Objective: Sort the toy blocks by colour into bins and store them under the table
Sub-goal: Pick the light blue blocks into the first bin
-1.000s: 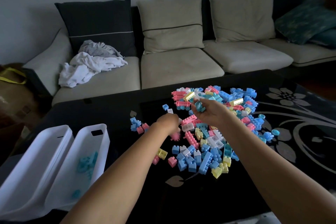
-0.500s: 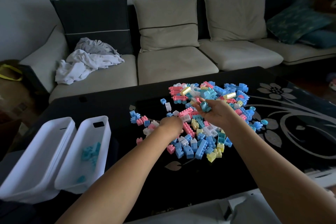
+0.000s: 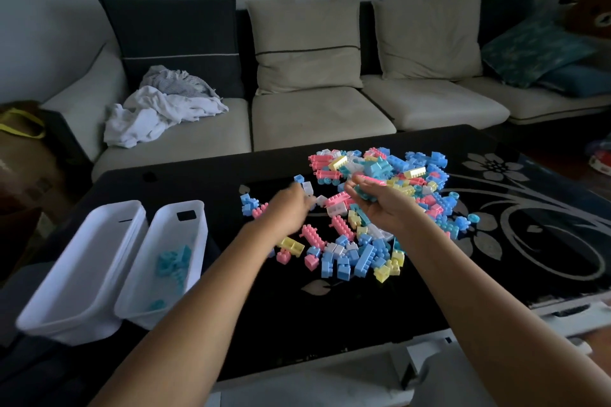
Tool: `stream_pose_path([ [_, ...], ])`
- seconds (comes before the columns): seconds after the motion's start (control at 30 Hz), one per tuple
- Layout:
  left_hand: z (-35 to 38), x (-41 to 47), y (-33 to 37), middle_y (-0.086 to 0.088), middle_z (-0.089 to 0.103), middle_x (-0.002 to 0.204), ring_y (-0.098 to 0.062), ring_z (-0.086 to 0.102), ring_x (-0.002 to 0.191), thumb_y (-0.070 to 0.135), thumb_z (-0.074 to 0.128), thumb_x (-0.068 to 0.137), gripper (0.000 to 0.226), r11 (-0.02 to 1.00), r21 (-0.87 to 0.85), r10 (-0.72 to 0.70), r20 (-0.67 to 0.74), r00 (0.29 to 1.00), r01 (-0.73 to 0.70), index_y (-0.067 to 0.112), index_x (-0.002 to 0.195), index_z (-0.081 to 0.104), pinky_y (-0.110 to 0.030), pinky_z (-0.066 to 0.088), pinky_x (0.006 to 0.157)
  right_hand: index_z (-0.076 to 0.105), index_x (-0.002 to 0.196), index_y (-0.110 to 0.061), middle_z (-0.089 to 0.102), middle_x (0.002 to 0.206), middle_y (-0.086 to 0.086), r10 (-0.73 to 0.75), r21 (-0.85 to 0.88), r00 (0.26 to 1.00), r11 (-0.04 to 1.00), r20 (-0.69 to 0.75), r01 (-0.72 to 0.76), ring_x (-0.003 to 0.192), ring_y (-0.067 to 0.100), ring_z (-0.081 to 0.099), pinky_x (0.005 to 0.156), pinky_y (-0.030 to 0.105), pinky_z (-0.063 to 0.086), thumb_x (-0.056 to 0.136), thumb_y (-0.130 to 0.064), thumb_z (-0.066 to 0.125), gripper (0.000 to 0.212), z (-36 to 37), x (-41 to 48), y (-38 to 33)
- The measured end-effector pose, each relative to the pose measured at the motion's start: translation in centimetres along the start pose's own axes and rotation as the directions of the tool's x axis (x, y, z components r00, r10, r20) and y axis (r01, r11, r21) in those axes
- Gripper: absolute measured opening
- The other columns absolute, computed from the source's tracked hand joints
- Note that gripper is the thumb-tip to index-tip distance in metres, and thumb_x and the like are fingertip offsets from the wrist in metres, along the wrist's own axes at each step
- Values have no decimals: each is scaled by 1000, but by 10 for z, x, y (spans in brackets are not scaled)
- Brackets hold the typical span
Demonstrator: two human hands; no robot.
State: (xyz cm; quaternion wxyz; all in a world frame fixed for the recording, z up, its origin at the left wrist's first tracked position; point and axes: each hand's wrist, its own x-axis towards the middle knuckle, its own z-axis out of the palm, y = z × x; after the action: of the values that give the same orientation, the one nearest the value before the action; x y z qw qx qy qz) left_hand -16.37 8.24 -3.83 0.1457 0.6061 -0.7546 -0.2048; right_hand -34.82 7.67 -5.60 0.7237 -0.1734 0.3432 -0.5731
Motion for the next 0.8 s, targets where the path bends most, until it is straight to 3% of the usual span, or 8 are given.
stream_pose_path([
  [0.07, -30, -14, -16, -1, 50, 79, -11, 47, 67, 31, 38, 101, 22, 997, -72, -23, -43, 999, 19, 14, 95, 50, -23, 38, 59, 59, 103, 4, 61, 102, 18, 15, -86, 998, 996, 58, -10, 75, 18, 71, 59, 21, 58, 96, -2, 45, 17, 18, -5, 6],
  [0.13, -56, -31, -36, 0, 47, 73, -11, 44, 64, 30, 38, 101, 26, 997, -57, -52, -55, 997, 49, 18, 80, 47, -24, 34, 58, 59, 104, 4, 61, 102, 19, 37, -158, 994, 987, 98, -21, 77, 19, 70, 63, 22, 59, 97, -3, 42, 19, 39, -9, 17],
  [0.3, -83, -65, -98, -11, 50, 71, -22, 47, 73, 30, 43, 99, 33, 965, 82, -244, -70, 967, 249, 12, 71, 48, -31, 31, 62, 63, 106, 0, 59, 102, 15, 157, -413, 981, 906, 111, -98, 88, 20, 63, 69, 24, 58, 94, -4, 50, 18, 109, -17, 56],
  [0.37, -83, -78, -115, -21, 61, 84, -24, 49, 77, 29, 41, 99, 34, 901, 173, -399, -24, 917, 397, 3, 89, 59, -28, 31, 64, 62, 106, 0, 57, 102, 15, 248, -495, 961, 854, 119, -159, 86, 20, 61, 71, 27, 57, 92, -3, 53, 17, 139, -17, 77],
  [0.43, -81, -89, -124, -18, 62, 94, -25, 55, 85, 29, 40, 100, 37, 851, 233, -484, 2, 875, 471, -3, 112, 55, -28, 33, 69, 60, 103, 4, 55, 104, 18, 323, -515, 937, 831, 135, -212, 84, 24, 60, 79, 34, 56, 91, 0, 54, 13, 163, -15, 99],
  [0.6, -75, -100, -135, -4, 46, 66, -20, 49, 70, 26, 42, 99, 33, 835, 259, -491, -43, 870, 485, -1, 110, 57, -29, 36, 68, 50, 124, 6, 42, 138, 24, 390, -614, 915, 749, 105, -249, 126, 34, 47, 101, 38, 42, 98, -16, 48, 34, 200, 6, 144],
  [0.73, -76, -99, -136, -6, 57, 81, -18, 49, 76, 28, 42, 98, 28, 858, 281, -433, -57, 900, 431, 5, 104, 57, -28, 34, 70, 27, 147, -7, 22, 153, 20, 473, -681, 870, 684, 141, -262, 143, 30, 20, 115, 37, 19, 100, -38, 37, 57, 209, 13, 149],
  [0.8, -77, -100, -135, -2, 56, 78, -19, 52, 78, 28, 43, 97, 22, 873, 266, -398, -98, 912, 410, 9, 98, 54, -28, 36, 71, 30, 145, -6, 26, 152, 19, 461, -681, 870, 695, 178, -229, 143, 29, 21, 115, 37, 18, 100, -38, 37, 56, 209, 15, 144],
])
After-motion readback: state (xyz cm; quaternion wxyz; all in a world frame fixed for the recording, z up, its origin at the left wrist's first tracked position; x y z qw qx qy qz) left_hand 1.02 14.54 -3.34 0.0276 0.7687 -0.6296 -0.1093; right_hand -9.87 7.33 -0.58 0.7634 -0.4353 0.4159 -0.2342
